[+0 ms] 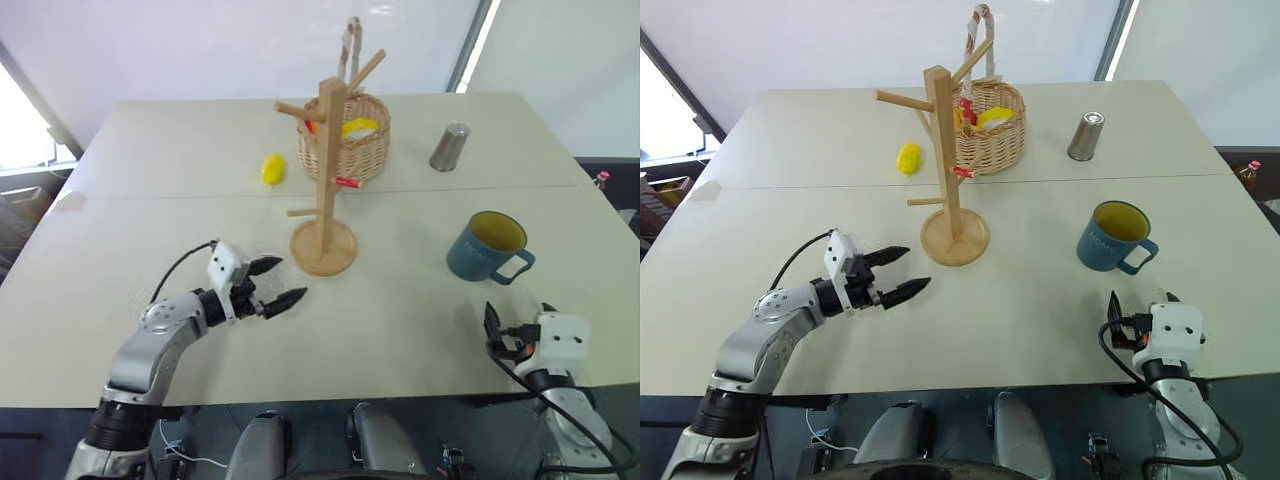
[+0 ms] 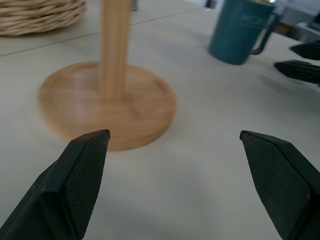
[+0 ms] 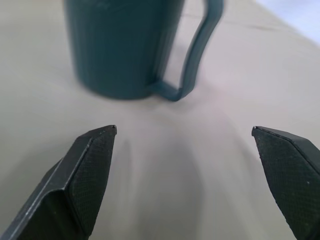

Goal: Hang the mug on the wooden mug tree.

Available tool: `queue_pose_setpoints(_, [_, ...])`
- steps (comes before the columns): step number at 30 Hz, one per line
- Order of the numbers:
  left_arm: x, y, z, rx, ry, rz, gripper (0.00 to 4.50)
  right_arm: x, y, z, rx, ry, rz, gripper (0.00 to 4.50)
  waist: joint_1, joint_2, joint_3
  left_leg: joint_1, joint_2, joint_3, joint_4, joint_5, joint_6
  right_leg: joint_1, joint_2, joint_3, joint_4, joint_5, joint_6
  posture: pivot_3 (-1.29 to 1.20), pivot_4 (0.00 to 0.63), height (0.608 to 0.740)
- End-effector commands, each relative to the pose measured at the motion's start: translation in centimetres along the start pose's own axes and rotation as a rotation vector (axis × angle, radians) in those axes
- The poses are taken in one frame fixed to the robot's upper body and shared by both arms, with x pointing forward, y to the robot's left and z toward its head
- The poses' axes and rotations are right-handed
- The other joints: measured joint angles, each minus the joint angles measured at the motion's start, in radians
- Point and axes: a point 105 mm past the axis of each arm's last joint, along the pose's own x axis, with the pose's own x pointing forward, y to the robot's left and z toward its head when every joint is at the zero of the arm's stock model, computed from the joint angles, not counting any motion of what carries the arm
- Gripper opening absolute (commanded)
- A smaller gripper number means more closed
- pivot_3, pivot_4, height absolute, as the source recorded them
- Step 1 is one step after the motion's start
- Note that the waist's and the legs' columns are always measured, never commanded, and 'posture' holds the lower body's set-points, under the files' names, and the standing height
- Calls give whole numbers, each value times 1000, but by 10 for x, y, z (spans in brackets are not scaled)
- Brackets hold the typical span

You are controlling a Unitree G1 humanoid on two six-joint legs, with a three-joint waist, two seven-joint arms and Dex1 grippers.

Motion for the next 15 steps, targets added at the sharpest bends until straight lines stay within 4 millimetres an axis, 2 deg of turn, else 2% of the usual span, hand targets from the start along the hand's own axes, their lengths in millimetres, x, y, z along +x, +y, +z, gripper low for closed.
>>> queue_pose_setpoints(1, [14, -22, 16, 90, -38, -128, 4500, 6, -4, 20, -6, -74, -111, 4475, 0, 0, 0, 0, 0, 0, 0, 0, 0, 0, 0, 0, 0, 0, 0, 0, 150, 740])
queue_pose_setpoints(9, [28, -49, 12, 152, -43, -255, 4500, 22, -8, 14, -35, -53, -216, 4475, -1, 1, 0, -1, 0, 0, 0, 0, 0, 0, 1, 0, 0, 0, 0, 0, 150, 740])
queue_pose_setpoints(15, [30, -51, 13, 164, -56, -262, 4500, 27, -5, 11, -29, -53, -210, 4475, -2, 1, -1, 0, 0, 0, 0, 0, 0, 0, 1, 0, 0, 0, 0, 0, 150, 740])
